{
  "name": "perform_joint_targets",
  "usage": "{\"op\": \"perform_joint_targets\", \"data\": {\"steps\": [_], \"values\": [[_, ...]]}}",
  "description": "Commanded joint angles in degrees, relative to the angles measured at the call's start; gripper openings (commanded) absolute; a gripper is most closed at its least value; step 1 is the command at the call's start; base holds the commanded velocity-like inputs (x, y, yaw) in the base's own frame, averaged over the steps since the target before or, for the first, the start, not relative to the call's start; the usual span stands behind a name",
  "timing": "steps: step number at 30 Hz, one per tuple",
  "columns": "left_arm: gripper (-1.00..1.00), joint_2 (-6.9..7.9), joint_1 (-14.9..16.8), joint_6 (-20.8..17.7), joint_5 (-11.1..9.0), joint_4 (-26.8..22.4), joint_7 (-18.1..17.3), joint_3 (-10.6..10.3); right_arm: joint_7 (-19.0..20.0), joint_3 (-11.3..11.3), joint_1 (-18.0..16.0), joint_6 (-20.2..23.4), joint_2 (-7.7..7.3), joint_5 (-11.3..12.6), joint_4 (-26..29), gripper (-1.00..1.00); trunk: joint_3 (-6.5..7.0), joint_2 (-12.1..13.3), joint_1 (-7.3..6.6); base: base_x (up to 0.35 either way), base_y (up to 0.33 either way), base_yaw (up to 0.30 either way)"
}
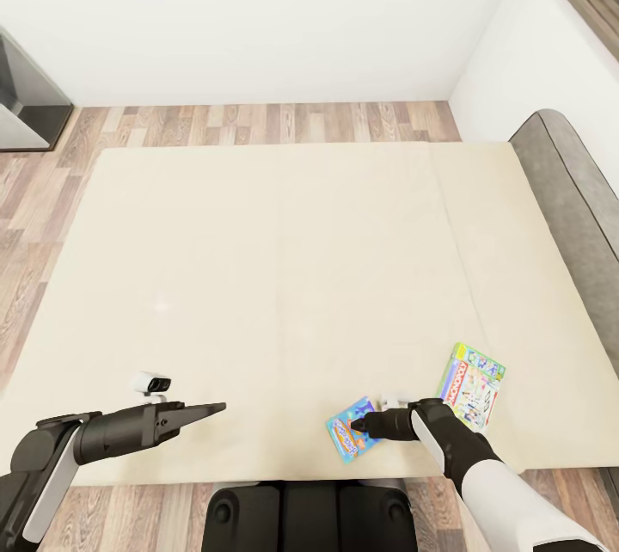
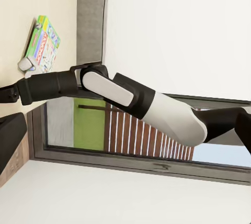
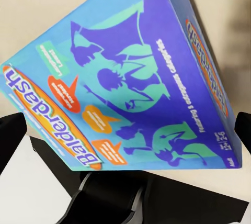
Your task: Put all the toys in the child's room - the three board games (two on the bed and one on the table), the two jigsaw puzzles on the table, and the tennis ball on the table - inside the toy box on the table in the child's room.
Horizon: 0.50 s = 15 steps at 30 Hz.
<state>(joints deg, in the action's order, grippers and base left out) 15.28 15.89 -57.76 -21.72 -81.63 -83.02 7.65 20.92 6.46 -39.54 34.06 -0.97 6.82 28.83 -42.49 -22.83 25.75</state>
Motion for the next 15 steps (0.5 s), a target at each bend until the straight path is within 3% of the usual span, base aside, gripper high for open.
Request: {"op": "perform_joint_targets", "data": {"steps": [1,15], "values": [[1.0,0.01,0.01,-0.6,-0.07,-0.02,-0.13,0.0,-0.18,0.4,-0.01,0.3,-0.08,0.58,0.09,1.0,-0.06,-0.09,0.03,0.0,0.003,0.0],[1.0,0.01,0.01,-0.6,-0.07,-0.02,-0.13,0.0,-0.18,0.4,-0.01,0.22,-0.08,0.56,0.09,1.0,-0.06,-0.09,0.03,0.0,0.0,0.0]]}}
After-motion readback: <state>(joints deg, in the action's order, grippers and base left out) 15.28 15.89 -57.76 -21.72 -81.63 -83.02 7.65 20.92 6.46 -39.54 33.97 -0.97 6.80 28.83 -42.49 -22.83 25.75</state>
